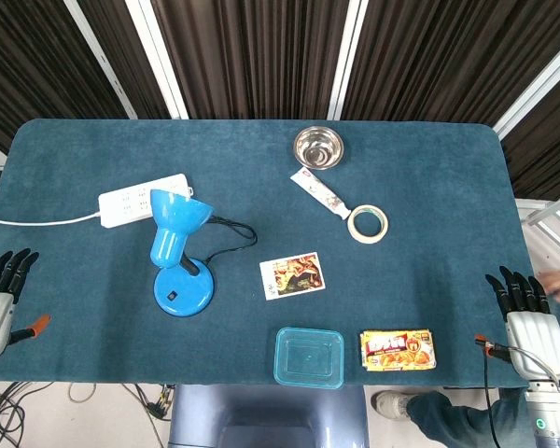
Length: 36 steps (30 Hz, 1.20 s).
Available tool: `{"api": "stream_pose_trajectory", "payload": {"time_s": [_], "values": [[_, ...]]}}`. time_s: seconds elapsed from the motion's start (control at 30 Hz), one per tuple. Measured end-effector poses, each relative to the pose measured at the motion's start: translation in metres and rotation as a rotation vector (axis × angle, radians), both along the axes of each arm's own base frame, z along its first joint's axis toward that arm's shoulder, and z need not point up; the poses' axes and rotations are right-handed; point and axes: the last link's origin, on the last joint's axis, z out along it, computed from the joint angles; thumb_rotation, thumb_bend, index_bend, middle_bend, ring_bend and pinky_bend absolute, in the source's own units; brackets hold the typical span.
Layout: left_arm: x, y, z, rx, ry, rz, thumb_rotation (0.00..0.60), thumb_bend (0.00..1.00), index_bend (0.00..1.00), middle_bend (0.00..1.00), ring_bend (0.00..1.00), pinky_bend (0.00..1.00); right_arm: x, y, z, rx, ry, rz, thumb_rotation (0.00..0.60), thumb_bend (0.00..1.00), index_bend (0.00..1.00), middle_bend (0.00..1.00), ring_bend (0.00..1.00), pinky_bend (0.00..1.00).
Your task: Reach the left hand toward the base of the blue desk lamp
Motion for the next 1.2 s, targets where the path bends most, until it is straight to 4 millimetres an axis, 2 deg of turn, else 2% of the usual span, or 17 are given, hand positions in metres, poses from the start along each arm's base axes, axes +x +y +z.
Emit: {"api": "stream_pose_trajectory", "payload": {"time_s": [0.57,1.0,1.07,1.17,1.2], "values": [[-0.0006,-0.0021,0.0035,0.014,-0.002,0.01,0.6,0.17,0.06,0.04,0.0,0.08,0.0012,0.001,0.0007,-0.01,-0.004,-0.01,0.6,0.2,0.12,0.06,0.01,0.0],[-0.0002,-0.0012,-0.001,-0.006,0.01,0.015,0.6,0.17,0.05,0.04,0.0,0.1,0.0012,0.0008,0.0014,-0.02,0.0,-0.015,0.6,0.2,0.12,0.06,0.01,0.0],[0.0003,-0.0008,-0.0019,-0.01,0.01,0.014,0.6,0.19,0.05,0.06,0.03,0.17,0.0014,0.0009,0.0012,-0.02,-0.001,-0.016,0.6,0.2,0.12,0.06,0.01,0.0],[0.0014,0.0002,-0.0035,-0.011,0.01,0.004,0.6,0.27,0.05,0.16,0.18,0.42,0.0018,0.0009,0.0011,-0.018,-0.005,-0.017,0.6,0.2,0.12,0.06,0.01,0.0],[0.0019,0.0007,-0.0054,-0.012,0.009,0.001,0.6,0.32,0.05,0.21,0.26,0.52,0.0019,0.0009,0.0012,-0.017,-0.006,-0.018,0.6,0.2,0.12,0.06,0.01,0.0]]}}
